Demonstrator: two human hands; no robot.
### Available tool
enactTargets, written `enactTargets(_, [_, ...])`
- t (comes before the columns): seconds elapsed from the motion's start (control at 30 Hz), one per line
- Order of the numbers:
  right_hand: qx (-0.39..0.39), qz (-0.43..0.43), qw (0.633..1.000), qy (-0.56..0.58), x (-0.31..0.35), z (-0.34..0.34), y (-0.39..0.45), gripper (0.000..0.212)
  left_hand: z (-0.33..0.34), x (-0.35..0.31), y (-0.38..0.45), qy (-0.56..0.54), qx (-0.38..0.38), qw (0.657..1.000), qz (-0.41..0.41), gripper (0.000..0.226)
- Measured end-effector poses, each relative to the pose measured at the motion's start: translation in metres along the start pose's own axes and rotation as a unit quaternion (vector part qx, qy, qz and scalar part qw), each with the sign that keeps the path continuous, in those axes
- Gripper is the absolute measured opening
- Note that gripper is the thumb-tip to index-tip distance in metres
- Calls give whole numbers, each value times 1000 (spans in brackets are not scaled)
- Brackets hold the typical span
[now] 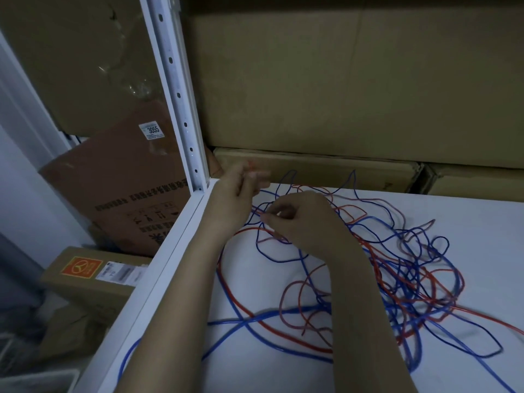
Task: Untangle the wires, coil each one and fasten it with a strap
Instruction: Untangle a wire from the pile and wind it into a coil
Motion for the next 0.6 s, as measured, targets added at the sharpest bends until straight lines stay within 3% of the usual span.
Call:
enactTargets(0.1, [-64, -47, 997, 3, 3, -16, -3, 10, 8, 6, -2, 71, 66, 995, -14, 19])
enactTargets(0.23, [-165, -91, 982, -9, 3, -36, -11, 11, 24, 3, -7, -50, 191, 979, -52, 29])
enactTargets(0.37, [-257, -112, 960, -7, 6, -48, -18, 9, 36, 1, -11, -165, 250, 948, -111, 37])
enactTargets(0.5, [-256, -66, 964, 14, -6, -48, -12, 15, 52, -7, -20, -241, 317, 912, -93, 29])
enactTargets(0.6, [-249, -47, 967, 39, -12, -44, -7, 16, 51, -14, -19, -289, 305, 906, -51, 31])
Point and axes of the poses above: each hand's wrist, its own y-axis towards the middle knuckle, its own z-axis out of the palm, x = y × z, the point moved 6 cm from there along y, towards the middle knuckle, and after that the axes turned 5 degrees about x, right-handed, at the moved point
